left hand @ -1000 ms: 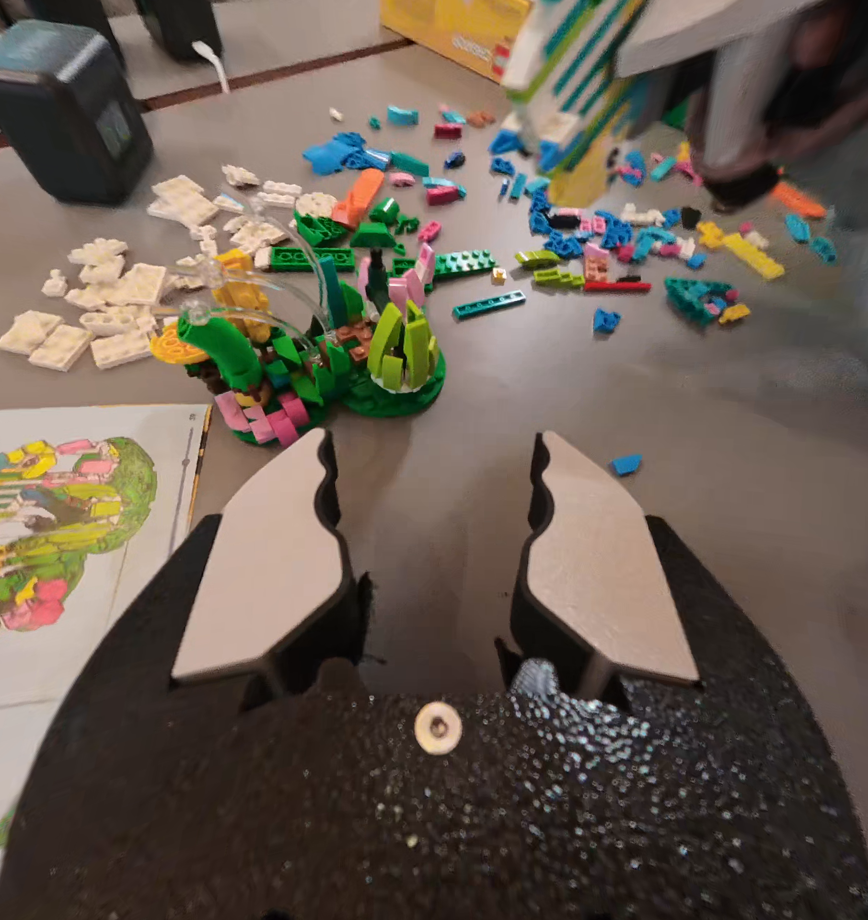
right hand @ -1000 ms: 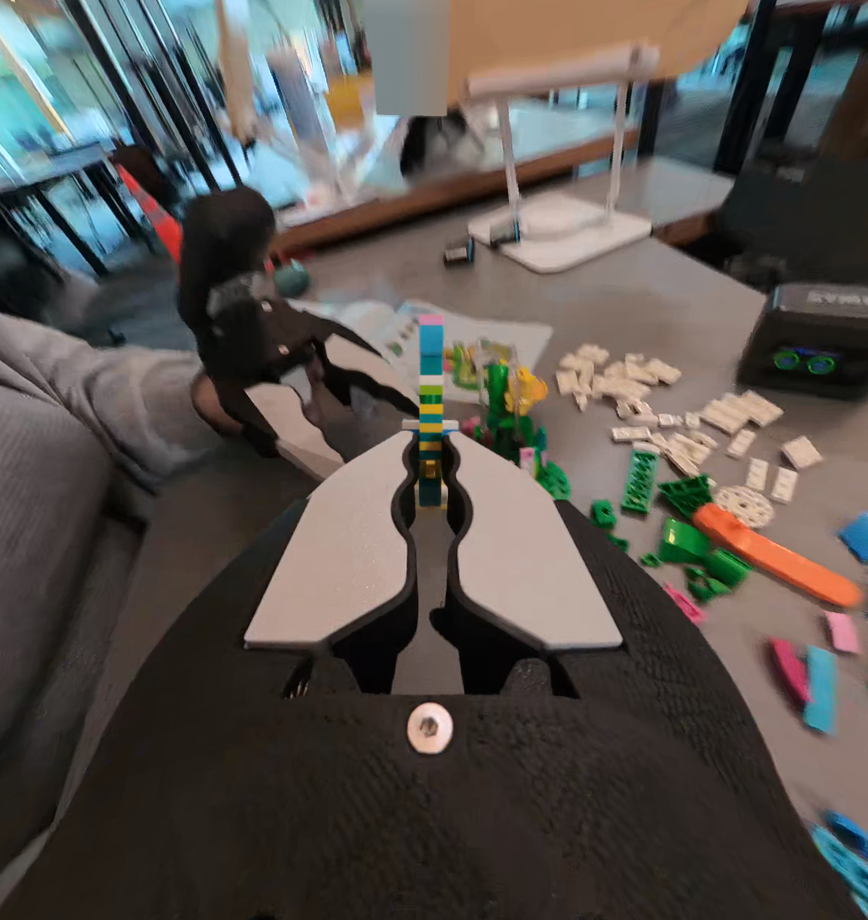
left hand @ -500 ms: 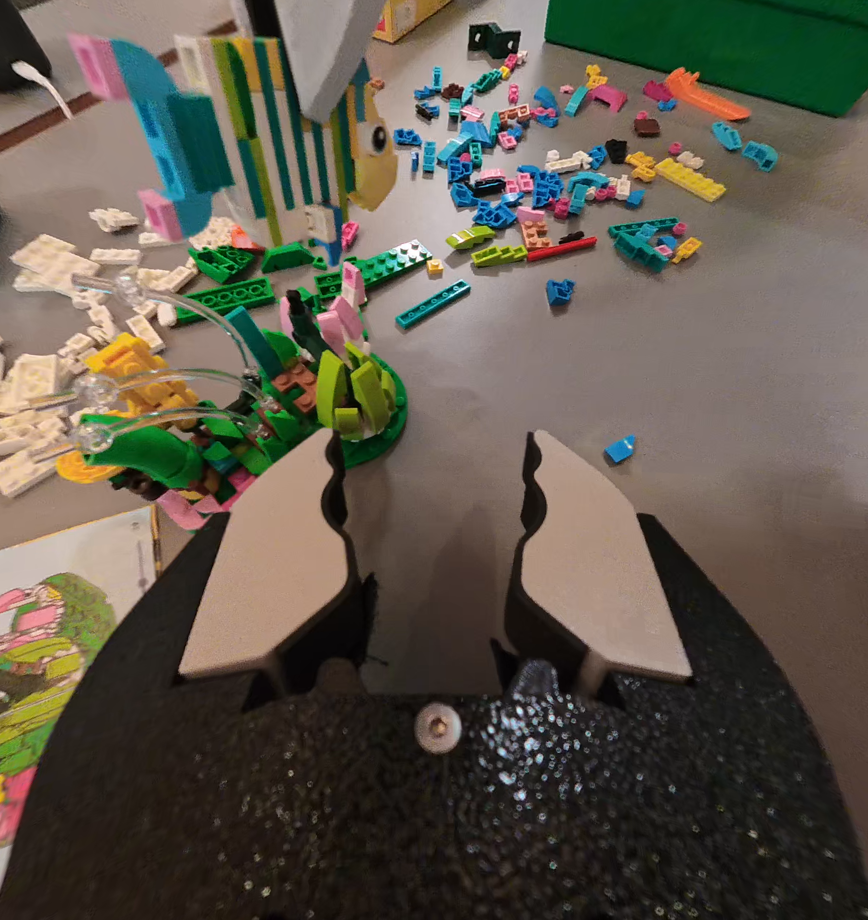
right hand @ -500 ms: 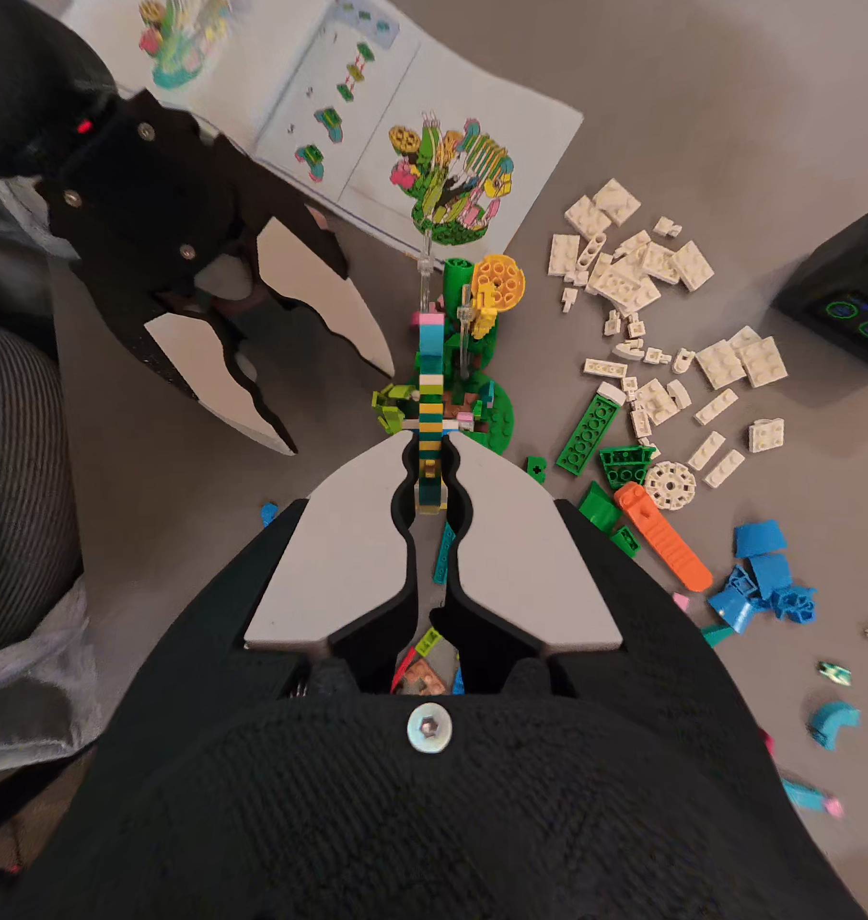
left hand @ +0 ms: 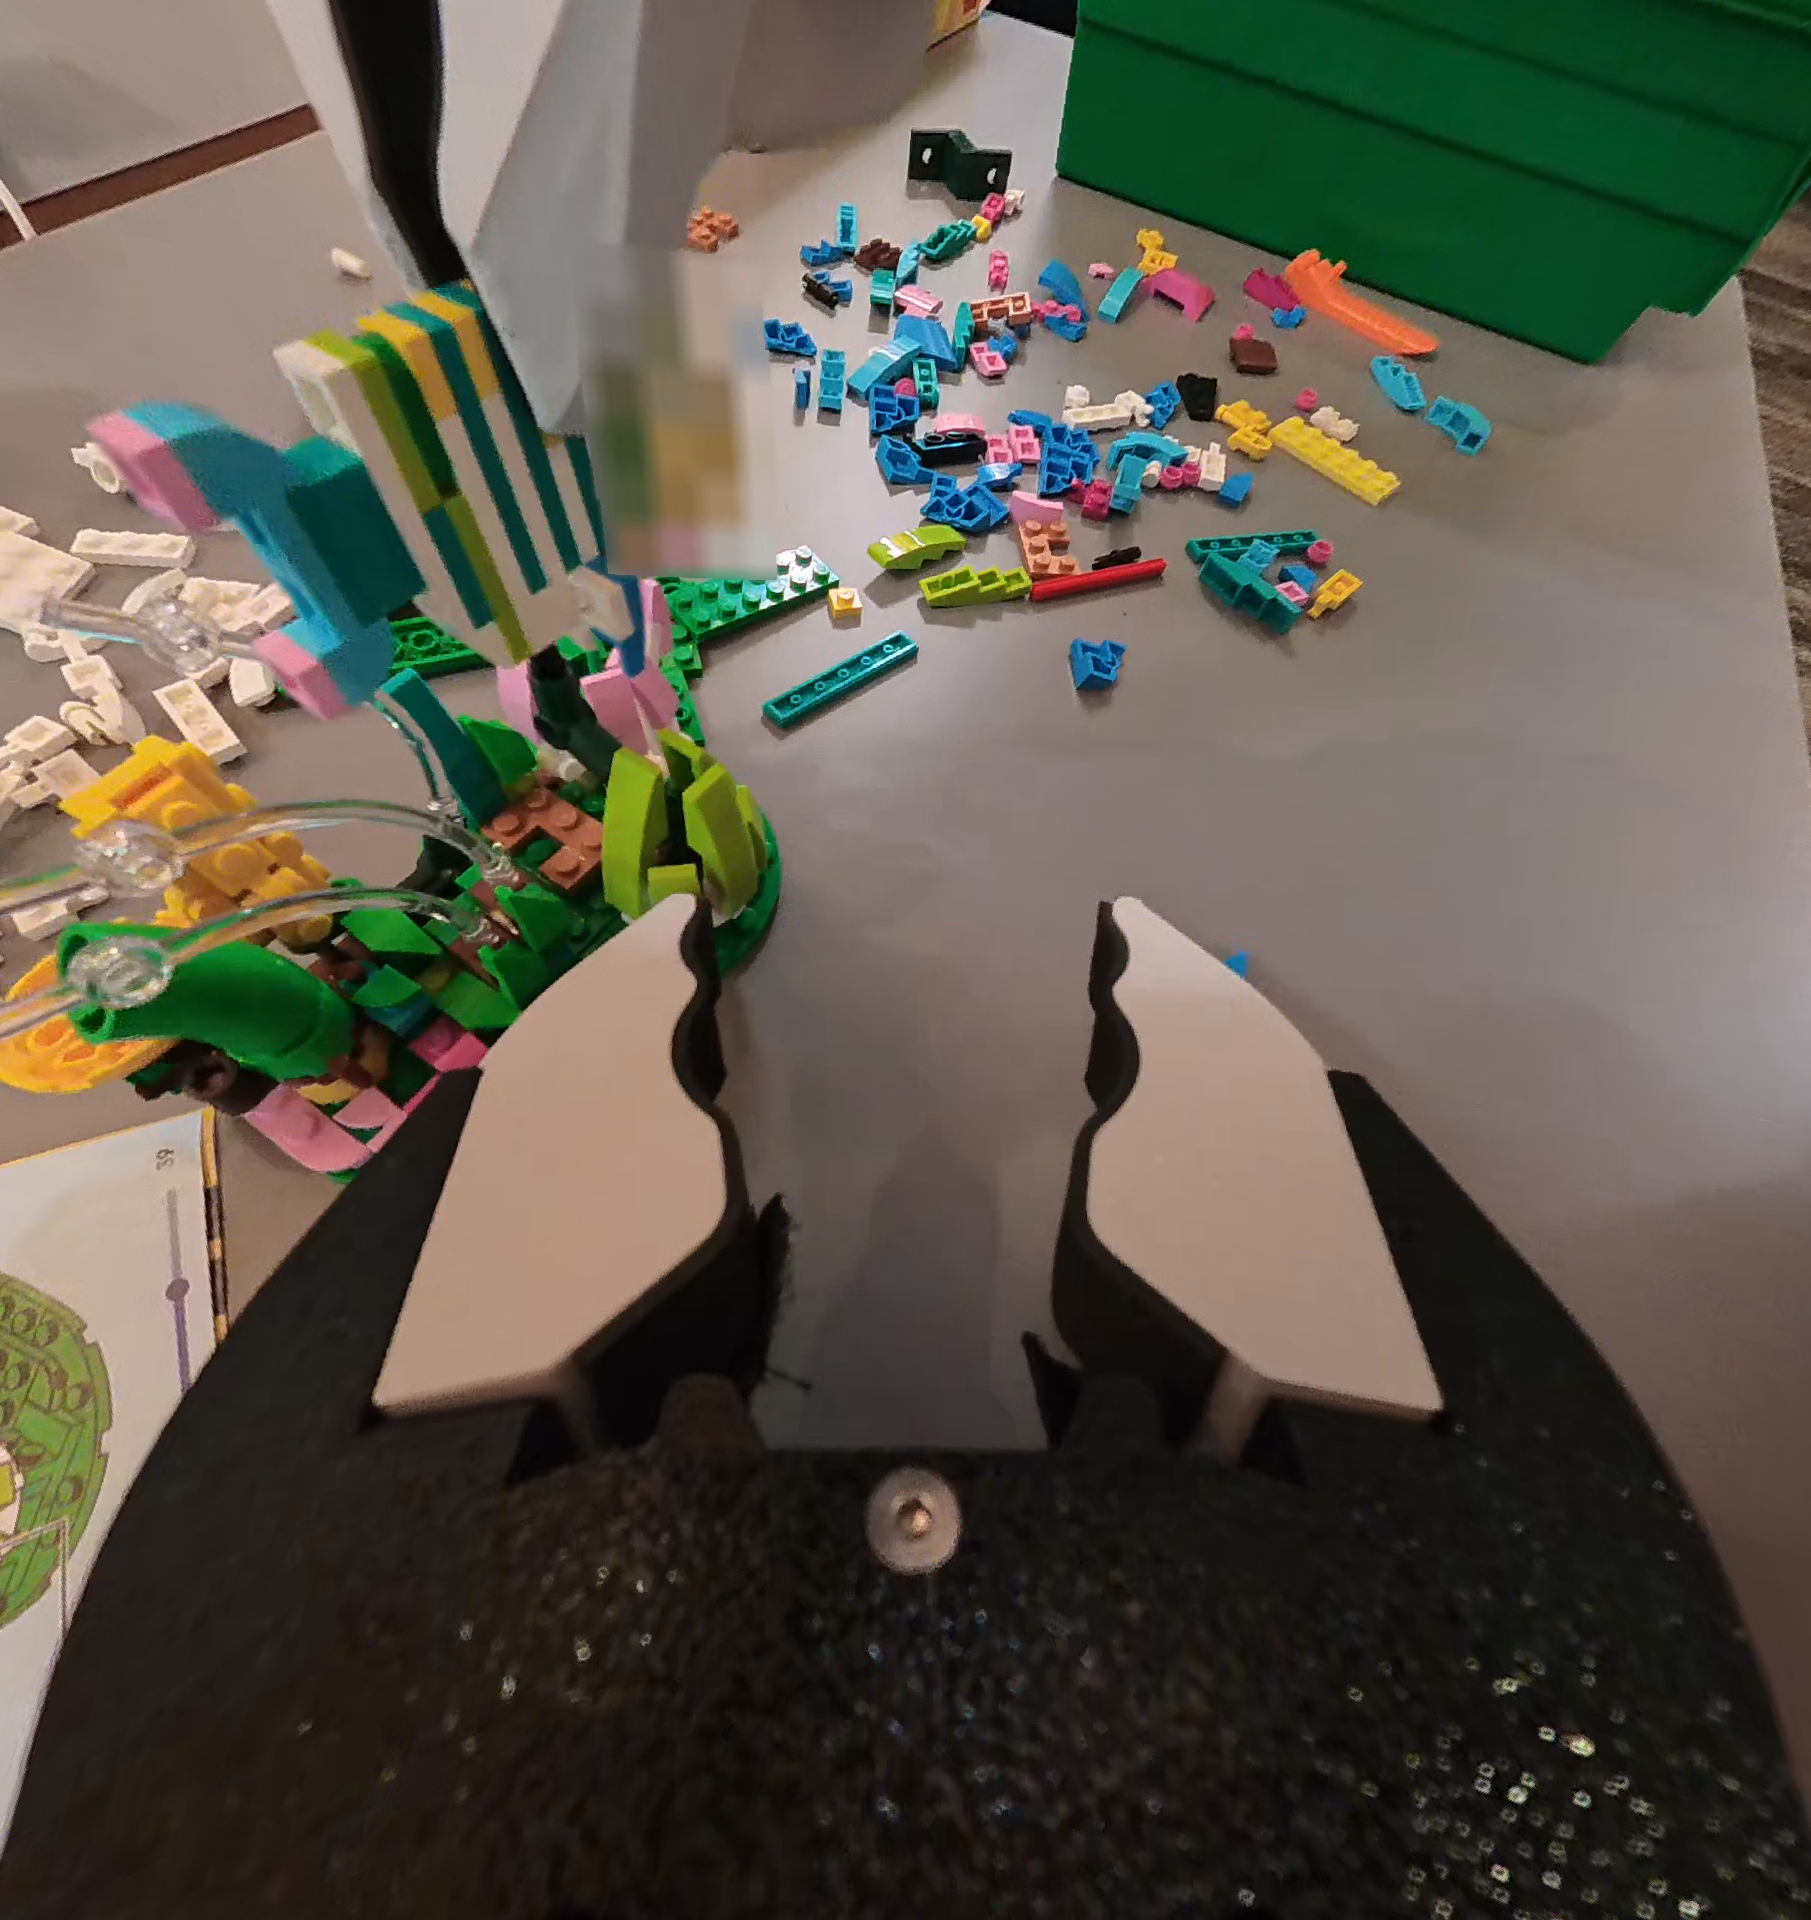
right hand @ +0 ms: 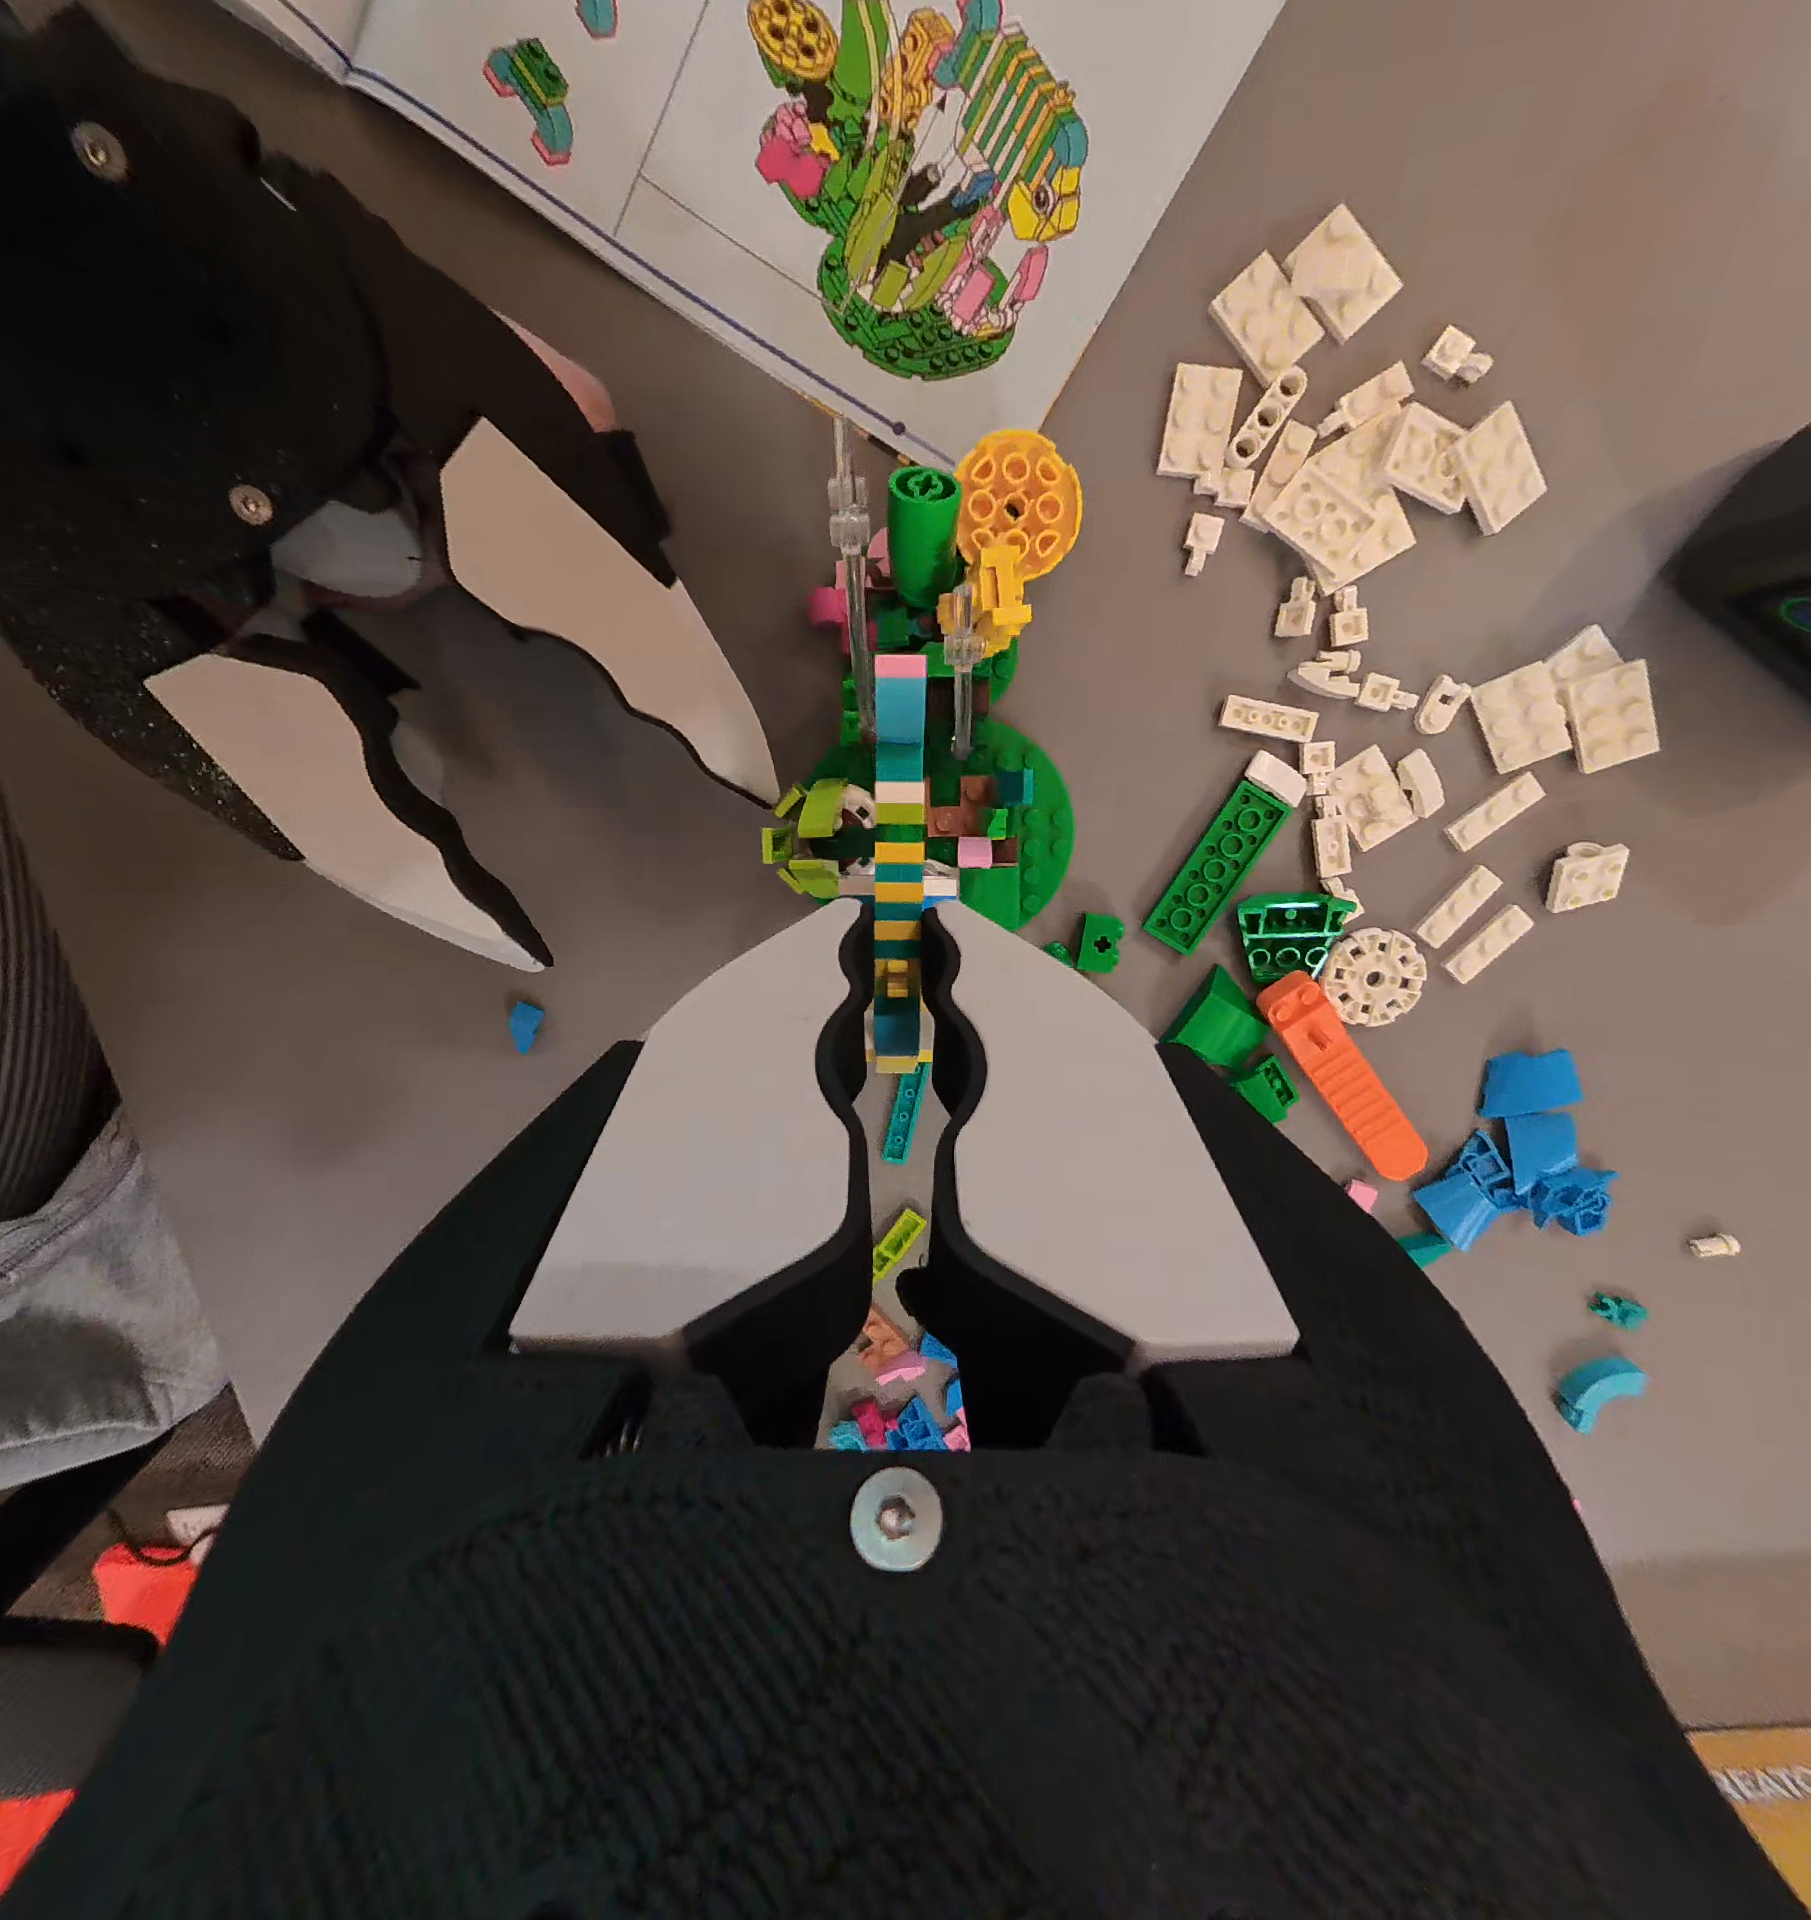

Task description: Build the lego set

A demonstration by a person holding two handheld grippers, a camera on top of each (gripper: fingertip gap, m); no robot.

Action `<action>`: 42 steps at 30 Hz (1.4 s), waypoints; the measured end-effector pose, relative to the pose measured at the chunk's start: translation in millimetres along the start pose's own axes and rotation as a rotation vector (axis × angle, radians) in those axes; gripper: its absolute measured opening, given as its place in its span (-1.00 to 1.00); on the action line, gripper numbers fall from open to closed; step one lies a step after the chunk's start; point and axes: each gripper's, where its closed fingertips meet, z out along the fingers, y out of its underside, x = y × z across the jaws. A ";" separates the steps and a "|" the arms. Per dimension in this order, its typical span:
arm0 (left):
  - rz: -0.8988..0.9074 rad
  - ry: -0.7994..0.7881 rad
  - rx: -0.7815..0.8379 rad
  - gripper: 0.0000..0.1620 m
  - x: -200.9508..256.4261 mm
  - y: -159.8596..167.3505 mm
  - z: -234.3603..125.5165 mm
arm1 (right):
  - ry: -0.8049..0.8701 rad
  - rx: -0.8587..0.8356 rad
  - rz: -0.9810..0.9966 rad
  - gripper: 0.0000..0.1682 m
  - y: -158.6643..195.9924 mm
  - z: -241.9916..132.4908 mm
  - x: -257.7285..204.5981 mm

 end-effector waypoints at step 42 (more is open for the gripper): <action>-0.041 -0.007 -0.003 -0.20 -8.2 0.9 0.7 | 0.092 -0.185 0.112 -0.93 2.5 7.1 3.3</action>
